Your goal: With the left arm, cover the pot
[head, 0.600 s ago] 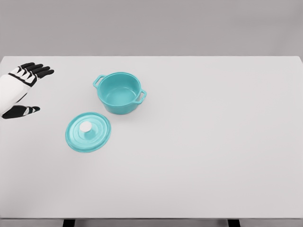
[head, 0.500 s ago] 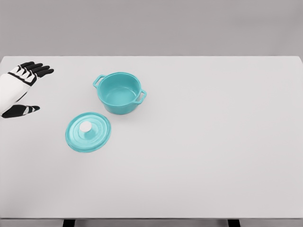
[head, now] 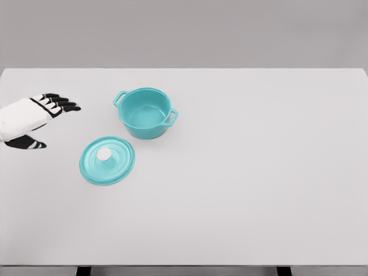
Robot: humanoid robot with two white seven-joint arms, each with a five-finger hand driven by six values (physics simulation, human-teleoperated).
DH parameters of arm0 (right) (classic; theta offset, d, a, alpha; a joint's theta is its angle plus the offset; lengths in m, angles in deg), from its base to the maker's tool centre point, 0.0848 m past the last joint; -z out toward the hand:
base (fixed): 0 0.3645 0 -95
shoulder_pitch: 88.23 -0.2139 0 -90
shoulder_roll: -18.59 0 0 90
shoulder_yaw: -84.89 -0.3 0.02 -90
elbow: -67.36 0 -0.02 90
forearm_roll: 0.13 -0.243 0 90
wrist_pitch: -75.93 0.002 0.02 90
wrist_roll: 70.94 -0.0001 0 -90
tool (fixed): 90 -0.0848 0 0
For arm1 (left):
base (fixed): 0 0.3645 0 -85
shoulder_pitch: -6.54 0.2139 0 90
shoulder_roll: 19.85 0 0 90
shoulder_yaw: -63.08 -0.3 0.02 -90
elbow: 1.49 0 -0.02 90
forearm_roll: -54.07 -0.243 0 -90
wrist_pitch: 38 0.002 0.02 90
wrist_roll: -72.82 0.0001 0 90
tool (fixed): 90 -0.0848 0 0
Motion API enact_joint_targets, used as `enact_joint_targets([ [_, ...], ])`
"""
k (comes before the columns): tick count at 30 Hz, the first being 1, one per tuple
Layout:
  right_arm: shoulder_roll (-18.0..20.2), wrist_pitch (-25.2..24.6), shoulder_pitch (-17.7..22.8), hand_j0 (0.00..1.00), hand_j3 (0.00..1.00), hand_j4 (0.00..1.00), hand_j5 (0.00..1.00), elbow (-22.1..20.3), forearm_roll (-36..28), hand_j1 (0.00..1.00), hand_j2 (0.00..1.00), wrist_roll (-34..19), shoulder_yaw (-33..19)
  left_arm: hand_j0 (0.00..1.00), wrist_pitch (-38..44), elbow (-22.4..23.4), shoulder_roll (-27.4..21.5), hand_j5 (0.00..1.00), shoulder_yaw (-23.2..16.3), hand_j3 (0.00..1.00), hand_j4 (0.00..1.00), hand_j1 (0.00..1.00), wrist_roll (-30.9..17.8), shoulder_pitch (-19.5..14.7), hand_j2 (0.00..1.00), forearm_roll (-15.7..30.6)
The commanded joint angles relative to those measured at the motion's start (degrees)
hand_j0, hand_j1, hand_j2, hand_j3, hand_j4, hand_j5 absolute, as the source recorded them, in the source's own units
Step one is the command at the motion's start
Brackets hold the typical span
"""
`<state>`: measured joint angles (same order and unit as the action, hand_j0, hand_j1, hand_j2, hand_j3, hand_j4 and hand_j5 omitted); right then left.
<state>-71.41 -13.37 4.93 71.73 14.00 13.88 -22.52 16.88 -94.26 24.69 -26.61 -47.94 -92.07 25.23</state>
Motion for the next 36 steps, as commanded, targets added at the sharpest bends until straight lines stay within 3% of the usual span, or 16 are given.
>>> enact_joint_targets([
  [1,0.0,0.0,0.0,1.00,1.00,1.00,1.00,0.0,0.0,1.00,1.00,0.0,0.0,0.98,0.1,-0.7,-3.5,0.98,-4.1,0.98,0.98,0.98,-2.5,0.0,0.98,3.1],
  [3,0.0,0.0,0.0,1.00,1.00,1.00,1.00,0.0,0.0,1.00,1.00,0.0,0.0,0.84,0.1,-2.1,-4.1,0.84,-5.3,0.84,0.84,0.84,-2.5,0.0,0.84,3.8],
  [7,0.0,0.0,0.0,1.00,1.00,1.00,1.00,0.0,-0.1,1.00,1.00,0.0,0.0,0.73,0.1,-3.2,-4.6,0.73,-7.1,0.73,0.73,0.73,-2.2,-0.1,0.73,3.4],
  [21,0.0,0.0,0.0,1.00,1.00,1.00,1.00,0.0,0.0,1.00,1.00,0.0,0.0,0.73,0.1,-4.4,-0.8,0.73,-10.3,0.73,0.73,0.73,-2.2,-1.2,0.73,1.2],
  [36,0.0,0.0,0.0,1.00,1.00,1.00,1.00,0.0,-0.1,1.00,1.00,0.0,0.0,0.74,0.1,-4.2,3.6,0.74,-10.8,0.74,0.74,0.74,-2.2,-1.8,0.74,-2.7],
])
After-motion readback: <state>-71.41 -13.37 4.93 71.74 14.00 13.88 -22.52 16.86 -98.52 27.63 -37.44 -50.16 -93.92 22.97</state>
